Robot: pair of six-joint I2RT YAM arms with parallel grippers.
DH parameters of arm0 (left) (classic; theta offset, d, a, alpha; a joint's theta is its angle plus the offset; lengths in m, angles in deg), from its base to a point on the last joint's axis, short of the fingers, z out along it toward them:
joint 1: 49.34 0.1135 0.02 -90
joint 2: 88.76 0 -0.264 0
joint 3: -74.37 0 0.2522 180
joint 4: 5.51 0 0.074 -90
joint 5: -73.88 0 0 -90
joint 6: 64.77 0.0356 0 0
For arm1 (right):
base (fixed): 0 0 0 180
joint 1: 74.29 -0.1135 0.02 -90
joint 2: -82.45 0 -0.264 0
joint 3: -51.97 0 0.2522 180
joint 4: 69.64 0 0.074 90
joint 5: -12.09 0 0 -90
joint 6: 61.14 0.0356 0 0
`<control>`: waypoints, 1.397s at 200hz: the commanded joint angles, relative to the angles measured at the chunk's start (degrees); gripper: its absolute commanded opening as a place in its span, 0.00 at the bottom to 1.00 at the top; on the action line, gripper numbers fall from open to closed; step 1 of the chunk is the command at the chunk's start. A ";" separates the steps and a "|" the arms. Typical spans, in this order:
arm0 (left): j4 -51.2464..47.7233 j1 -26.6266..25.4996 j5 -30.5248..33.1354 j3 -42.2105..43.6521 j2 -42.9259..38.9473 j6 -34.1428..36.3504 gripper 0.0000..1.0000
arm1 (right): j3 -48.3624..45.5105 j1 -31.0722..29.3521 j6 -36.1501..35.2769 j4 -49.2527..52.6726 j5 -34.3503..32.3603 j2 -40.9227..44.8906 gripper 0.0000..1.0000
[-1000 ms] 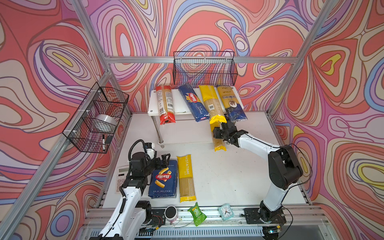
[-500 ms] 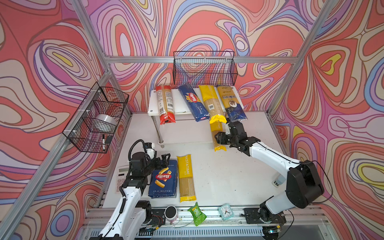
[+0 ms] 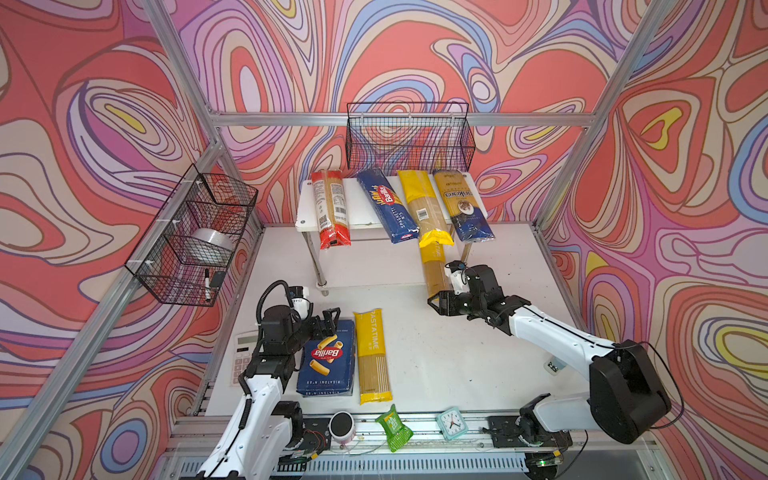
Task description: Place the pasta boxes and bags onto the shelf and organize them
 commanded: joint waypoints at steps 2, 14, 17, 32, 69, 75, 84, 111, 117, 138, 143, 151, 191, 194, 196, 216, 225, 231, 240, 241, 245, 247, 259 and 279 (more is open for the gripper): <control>0.08 0.14 0.61 0.48 -0.61 -0.23 1.00 | -1.62 0.19 0.14 -4.96 2.23 -1.21 0.64; 0.03 0.15 0.66 0.48 -0.70 -0.30 1.00 | -2.00 0.07 0.53 -6.23 2.71 -2.32 0.64; 0.01 0.14 0.62 0.48 -0.70 -0.31 1.00 | -2.08 0.09 0.53 -6.36 2.83 -2.64 0.64; -0.09 0.14 0.70 0.55 -0.76 -0.31 1.00 | -2.29 0.10 0.92 -7.76 3.38 -4.07 0.64; -0.16 0.14 0.71 0.54 -0.94 -0.31 1.00 | -2.45 0.19 1.61 -10.77 3.52 -6.37 0.64; -0.16 0.16 0.71 0.51 -0.96 -0.31 1.00 | -2.36 0.08 1.64 -11.17 3.56 -6.73 0.64; -0.11 0.14 0.82 0.56 -0.96 -0.31 1.00 | -2.22 0.10 1.79 -11.78 3.51 -7.24 0.64; -0.14 0.14 0.96 0.68 -1.20 -0.40 1.00 | -1.17 0.15 4.49 -11.95 1.78 -9.40 0.64; -0.18 0.14 0.98 0.73 -1.29 -0.40 1.00 | -1.17 0.18 4.87 -12.65 1.76 -9.90 0.64; -0.21 0.14 1.17 0.76 -1.58 -0.50 1.00 | -1.49 0.14 6.36 -15.40 2.02 -11.63 0.64; -0.34 0.14 1.18 0.80 -1.66 -0.49 1.00 | -1.48 0.14 6.53 -15.70 1.91 -11.91 0.64; -0.35 0.14 1.18 0.79 -1.66 -0.49 1.00 | -1.13 0.12 6.37 -15.91 1.78 -12.20 0.64; -0.33 0.14 1.26 0.78 -1.58 -0.45 1.00 | 0.55 0.18 5.82 -16.73 -0.61 -12.78 0.64; -0.28 0.14 1.25 0.77 -1.58 -0.48 1.00 | 0.85 0.15 5.78 -16.63 -0.88 -12.90 0.64; -0.32 0.14 1.26 0.79 -1.58 -0.49 1.00 | 0.88 0.14 5.77 -16.62 -1.08 -13.05 0.64; -0.35 0.14 1.23 0.79 -1.71 -0.49 1.00 | 2.60 0.19 6.29 -16.40 -1.84 -14.37 0.64; -0.34 0.14 1.23 0.85 -1.75 -0.49 1.00 | 3.28 0.22 6.72 -16.76 -1.85 -14.86 0.64; -0.39 0.14 1.32 0.83 -1.82 -0.49 1.00 | 3.73 0.14 7.03 -16.79 -2.05 -15.14 0.64; -0.41 0.14 1.40 0.83 -1.92 -0.58 1.00 | 4.42 0.22 7.33 -16.54 -2.28 -15.49 0.64; -0.39 0.14 1.40 0.83 -1.93 -0.58 1.00 | 4.46 0.22 7.34 -16.53 -2.33 -15.54 0.64; -0.43 0.12 1.40 0.89 -2.01 -0.58 1.00 | 4.76 0.24 7.35 -16.44 -2.31 -15.67 0.64; -0.49 0.14 1.40 0.93 -2.06 -0.58 1.00 | 4.83 0.23 7.35 -16.44 -2.31 -15.74 0.64; -0.45 0.14 1.40 1.02 -2.19 -0.58 1.00 | 5.20 0.24 7.46 -15.93 -2.37 -15.86 0.64; -0.44 0.13 1.56 0.97 -2.19 -0.58 1.00 | 4.62 0.30 7.21 -15.46 -2.41 -15.13 0.64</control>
